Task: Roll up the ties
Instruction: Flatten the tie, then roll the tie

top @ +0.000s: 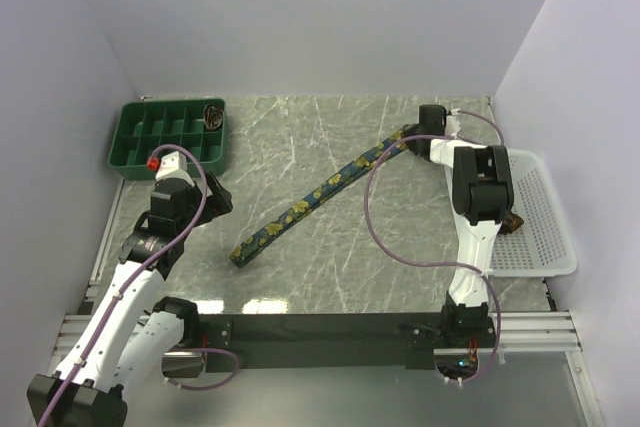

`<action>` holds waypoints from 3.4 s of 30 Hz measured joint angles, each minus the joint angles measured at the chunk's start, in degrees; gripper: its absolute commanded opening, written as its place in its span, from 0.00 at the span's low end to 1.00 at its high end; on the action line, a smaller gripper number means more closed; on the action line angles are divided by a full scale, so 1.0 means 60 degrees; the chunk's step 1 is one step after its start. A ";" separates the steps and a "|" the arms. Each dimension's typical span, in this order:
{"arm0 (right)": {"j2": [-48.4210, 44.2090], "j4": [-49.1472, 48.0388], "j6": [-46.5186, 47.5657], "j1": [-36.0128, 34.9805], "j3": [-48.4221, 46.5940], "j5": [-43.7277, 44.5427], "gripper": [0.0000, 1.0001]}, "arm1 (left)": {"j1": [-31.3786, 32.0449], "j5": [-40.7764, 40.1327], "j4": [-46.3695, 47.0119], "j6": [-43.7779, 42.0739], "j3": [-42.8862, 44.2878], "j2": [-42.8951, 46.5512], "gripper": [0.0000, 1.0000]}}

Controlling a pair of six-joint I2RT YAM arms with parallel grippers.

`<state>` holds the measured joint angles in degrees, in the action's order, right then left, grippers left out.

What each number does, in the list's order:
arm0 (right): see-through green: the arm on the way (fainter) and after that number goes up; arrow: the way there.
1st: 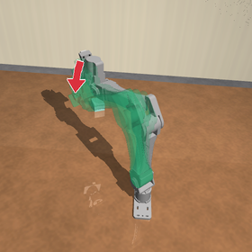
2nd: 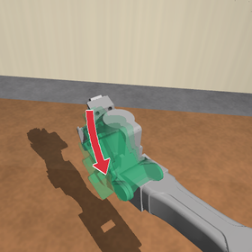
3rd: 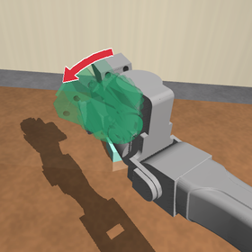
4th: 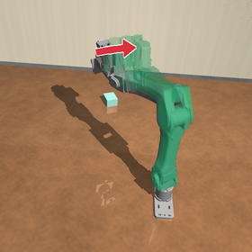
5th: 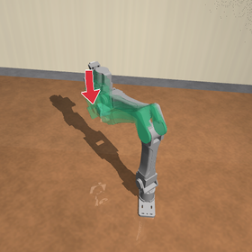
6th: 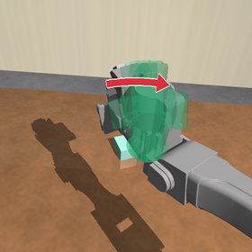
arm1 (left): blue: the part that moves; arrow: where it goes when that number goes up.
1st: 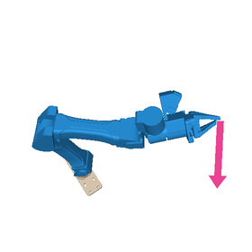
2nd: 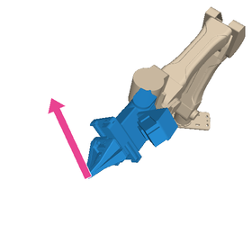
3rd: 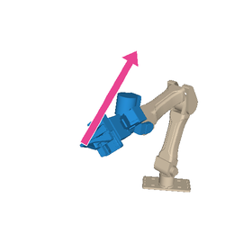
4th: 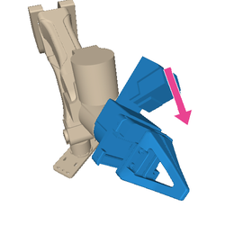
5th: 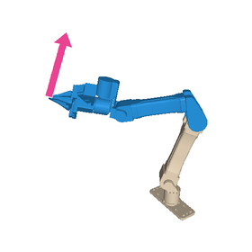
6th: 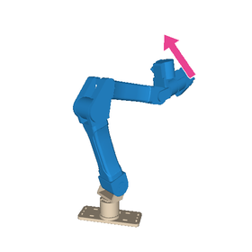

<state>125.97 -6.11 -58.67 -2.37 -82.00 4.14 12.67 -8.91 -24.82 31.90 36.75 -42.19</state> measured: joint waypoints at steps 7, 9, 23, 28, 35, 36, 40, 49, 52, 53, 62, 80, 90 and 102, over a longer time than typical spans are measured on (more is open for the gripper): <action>-0.0452 -0.0226 0.0015 0.0000 0.0579 0.0255 0.00 | 0.0000 0.0000 0.0011 0.0000 0.0000 0.0015 0.99; -0.0532 -0.0335 0.0018 0.0000 0.0750 0.0299 0.00 | 0.0000 0.0000 0.0011 0.0000 0.0000 0.0015 0.99; -0.0801 -0.0470 0.0069 -0.0018 0.1118 0.0750 0.00 | 0.0018 0.0000 0.0015 0.0000 -0.0004 0.0018 0.99; -0.0907 -0.0397 0.0069 -0.0025 0.1242 0.0922 0.00 | 0.0026 0.0000 0.0018 0.0000 -0.0084 0.0018 0.99; -0.1162 -0.0244 -0.0022 -0.0076 0.1417 0.1075 0.36 | 0.0047 0.0018 0.0011 0.0033 -0.0160 0.0007 0.99; -0.1275 -0.0168 0.0036 -0.0087 0.1494 0.1133 0.40 | 0.0058 0.0066 0.0015 0.0058 -0.0160 -0.0011 0.99; -0.1840 0.0270 0.0295 -0.0197 0.1563 0.1260 0.53 | 0.0091 0.0412 0.0007 0.0455 -0.0171 -0.0328 0.99; -0.4484 0.0160 0.1869 -0.1348 0.3005 0.0535 0.50 | 0.0091 0.1027 -0.0237 0.2080 -0.0780 -0.1668 0.93; -0.5217 -0.0386 0.2725 -0.2306 0.3661 -0.0769 0.48 | 0.0091 0.1195 -0.0353 0.2550 -0.1035 -0.1891 0.89; -0.5348 -0.0572 0.2947 -0.2688 0.3829 -0.1293 0.47 | 0.0091 0.1257 -0.0375 0.2674 -0.1104 -0.1912 0.87; -0.4980 -0.1439 0.3559 -0.5490 0.4401 -0.3971 0.44 | 0.0124 0.1625 -0.0426 0.3810 -0.1923 -0.1770 0.77; -0.4863 -0.1974 0.3497 -0.5402 0.5162 -0.4003 0.43 | 0.0452 0.2532 0.1632 0.4929 -0.2798 -0.2871 0.28; -0.4965 -0.1829 0.3577 -0.5723 0.4976 -0.4018 0.43 | 0.0466 0.2623 0.2266 0.4299 -0.1949 -0.4244 0.51; -0.3432 -0.1734 0.3235 -0.6969 0.3286 -0.3952 0.40 | 0.0466 0.2772 0.2364 0.4634 -0.3024 -0.2608 0.49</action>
<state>105.38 -16.51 -39.27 -44.18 -62.28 -19.57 15.46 7.73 -10.63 59.70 18.61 -57.84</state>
